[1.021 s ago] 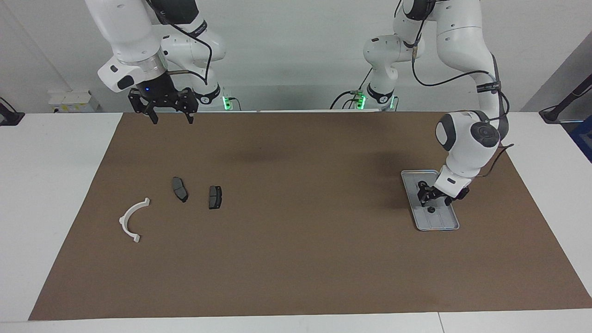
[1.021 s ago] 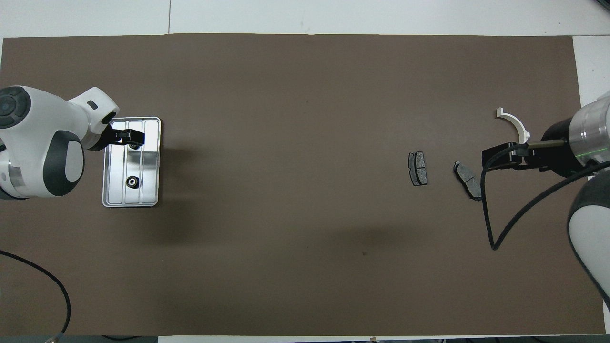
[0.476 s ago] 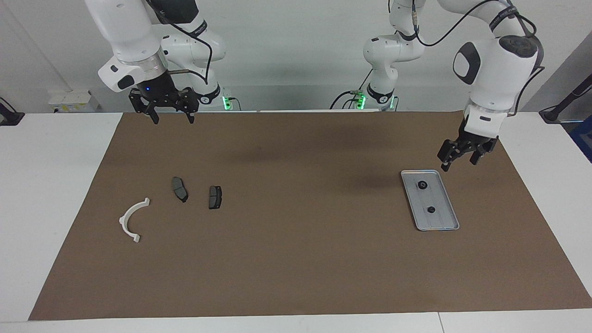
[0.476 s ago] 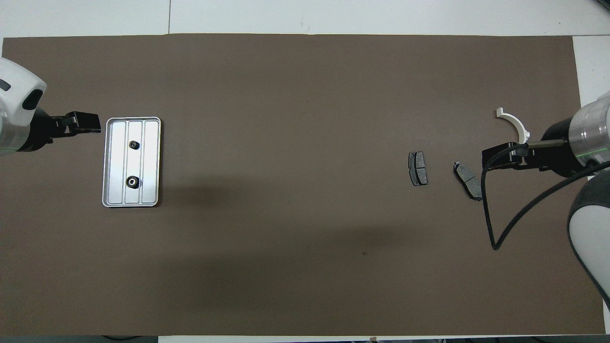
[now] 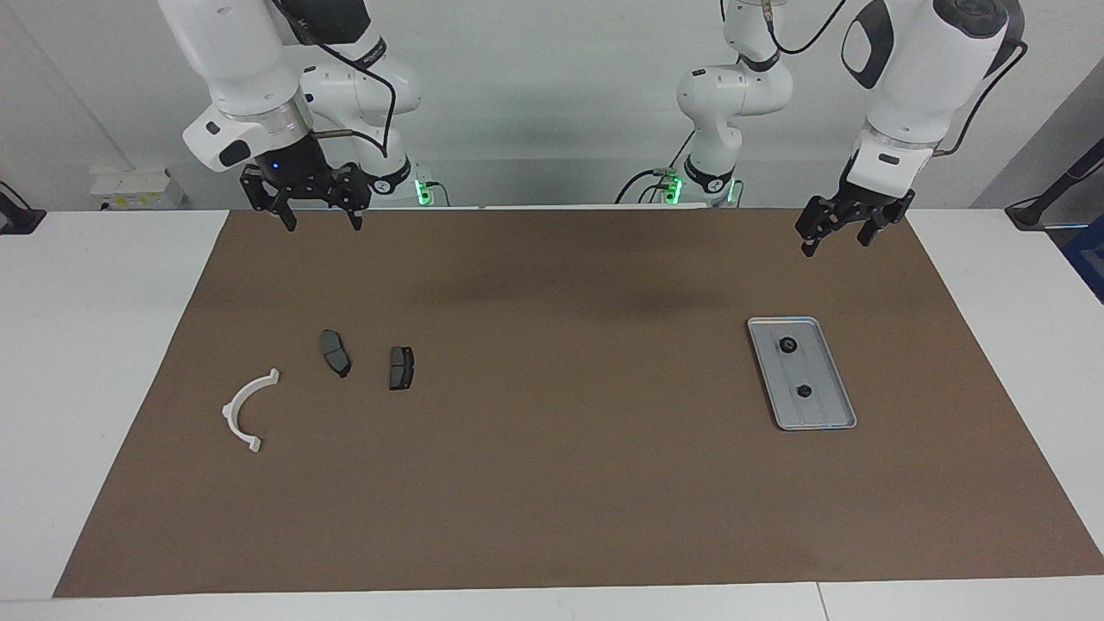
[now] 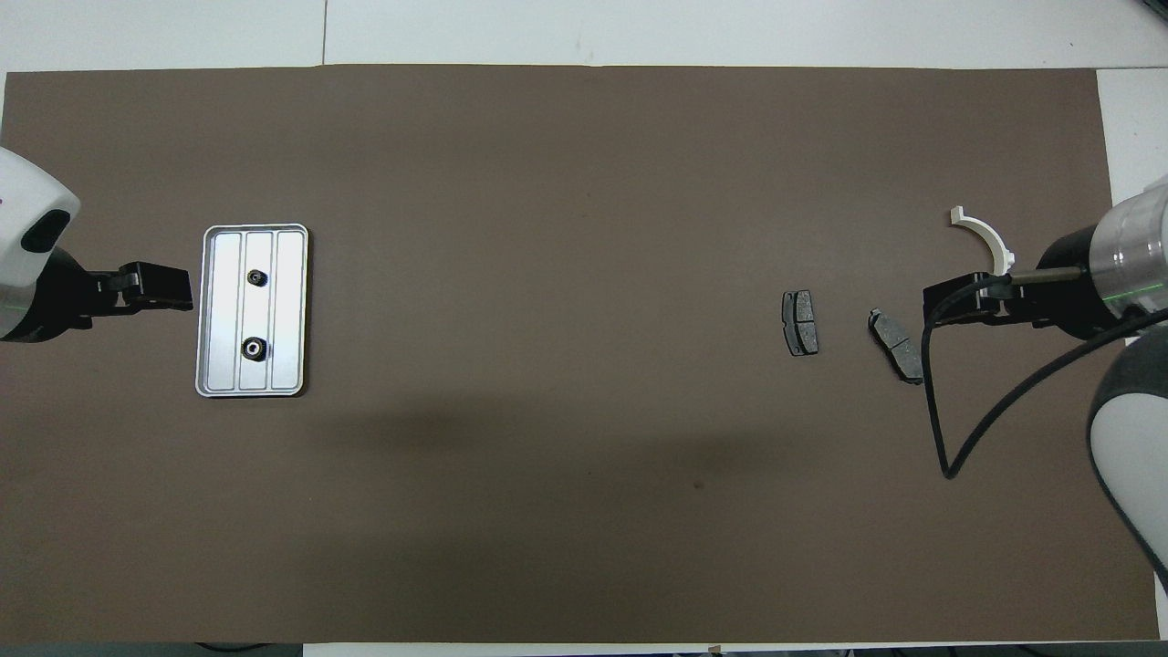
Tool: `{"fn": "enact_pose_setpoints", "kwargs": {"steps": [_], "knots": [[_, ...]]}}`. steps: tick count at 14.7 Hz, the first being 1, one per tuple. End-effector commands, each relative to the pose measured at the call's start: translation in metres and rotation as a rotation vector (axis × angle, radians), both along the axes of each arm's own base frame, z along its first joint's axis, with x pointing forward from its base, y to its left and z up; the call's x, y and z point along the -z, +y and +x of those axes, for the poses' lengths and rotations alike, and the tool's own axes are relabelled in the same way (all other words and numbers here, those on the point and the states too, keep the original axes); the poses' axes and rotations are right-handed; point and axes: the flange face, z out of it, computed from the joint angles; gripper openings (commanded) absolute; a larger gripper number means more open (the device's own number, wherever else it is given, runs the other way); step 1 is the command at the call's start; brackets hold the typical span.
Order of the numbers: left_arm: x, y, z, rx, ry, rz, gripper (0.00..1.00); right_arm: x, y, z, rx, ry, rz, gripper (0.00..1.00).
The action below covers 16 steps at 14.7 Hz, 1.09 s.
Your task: Pick bearing gear from pile to tray
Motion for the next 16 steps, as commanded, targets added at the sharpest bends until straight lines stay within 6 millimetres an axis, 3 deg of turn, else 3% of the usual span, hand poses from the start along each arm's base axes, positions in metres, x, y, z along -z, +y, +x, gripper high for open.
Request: {"fn": "enact_pose_setpoints", "kwargs": {"steps": [1,5,10,13,16], "knots": [[-0.003,-0.001,0.004,0.034,0.038,-0.013,1.0,-0.005,0.0,-0.004,0.016,-0.007,0.013,1.0],[-0.003,0.003,0.003,0.072,0.046,-0.012,1.0,-0.005,-0.002,-0.004,0.019,-0.007,0.013,1.0],[-0.024,0.017,0.009,0.052,0.026,-0.022,1.0,-0.005,-0.003,-0.004,0.022,-0.007,0.015,1.0],[-0.019,0.015,0.011,0.056,0.05,-0.022,1.0,-0.005,-0.005,-0.004,0.024,-0.007,0.015,1.0],[-0.027,0.016,0.008,0.061,0.035,-0.024,1.0,-0.005,-0.006,-0.004,0.025,-0.007,0.013,1.0]]}}
